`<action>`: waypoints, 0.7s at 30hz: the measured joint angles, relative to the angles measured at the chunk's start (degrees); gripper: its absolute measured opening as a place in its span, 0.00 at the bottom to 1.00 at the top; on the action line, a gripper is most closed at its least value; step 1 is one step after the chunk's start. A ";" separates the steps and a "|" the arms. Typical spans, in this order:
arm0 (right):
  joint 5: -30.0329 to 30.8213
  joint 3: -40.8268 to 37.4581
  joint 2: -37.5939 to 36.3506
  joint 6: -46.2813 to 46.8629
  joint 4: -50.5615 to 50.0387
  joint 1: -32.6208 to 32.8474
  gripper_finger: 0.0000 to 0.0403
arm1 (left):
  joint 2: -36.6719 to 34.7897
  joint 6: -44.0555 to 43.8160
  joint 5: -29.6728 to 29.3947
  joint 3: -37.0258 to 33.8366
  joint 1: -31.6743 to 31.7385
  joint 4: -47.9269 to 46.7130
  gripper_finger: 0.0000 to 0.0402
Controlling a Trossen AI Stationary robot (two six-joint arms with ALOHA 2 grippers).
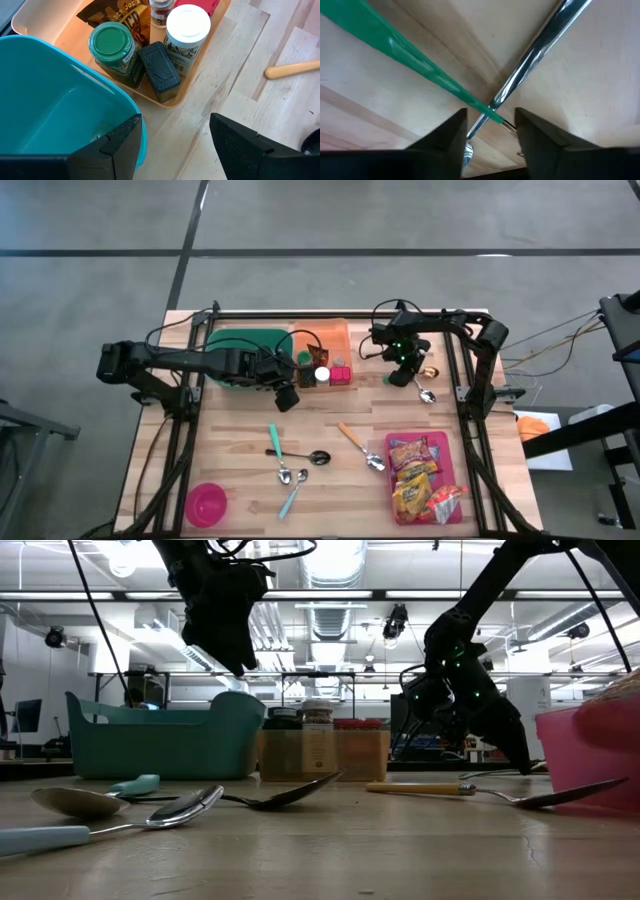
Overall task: Pick & Place Food Item
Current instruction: Put the green spoon into the green bin
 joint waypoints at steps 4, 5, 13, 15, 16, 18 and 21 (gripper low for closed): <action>0.00 0.39 0.00 0.08 0.01 0.71 0.25 | 0.00 0.00 0.00 0.00 0.00 0.00 0.59; -0.02 0.42 0.00 0.03 0.02 0.92 0.21 | 0.00 0.00 0.00 0.00 0.00 0.00 0.59; 0.00 0.38 -0.11 -0.50 -0.25 2.48 0.04 | 0.00 -0.02 0.05 0.00 0.00 0.00 0.59; 0.01 0.38 -0.11 -0.50 -0.23 2.84 0.04 | 0.00 -0.02 0.26 0.00 0.00 0.00 0.59; 0.02 0.38 -0.12 -0.50 -0.23 3.01 0.04 | 0.00 -0.02 0.26 0.00 -0.01 0.00 0.59; 0.02 0.38 -0.16 -0.50 -0.21 3.50 0.03 | 0.00 -0.02 0.26 0.00 -0.07 0.00 0.59; 0.02 0.39 -0.37 -0.50 -0.33 4.30 0.03 | 0.00 -0.04 0.28 0.00 -0.11 0.00 0.59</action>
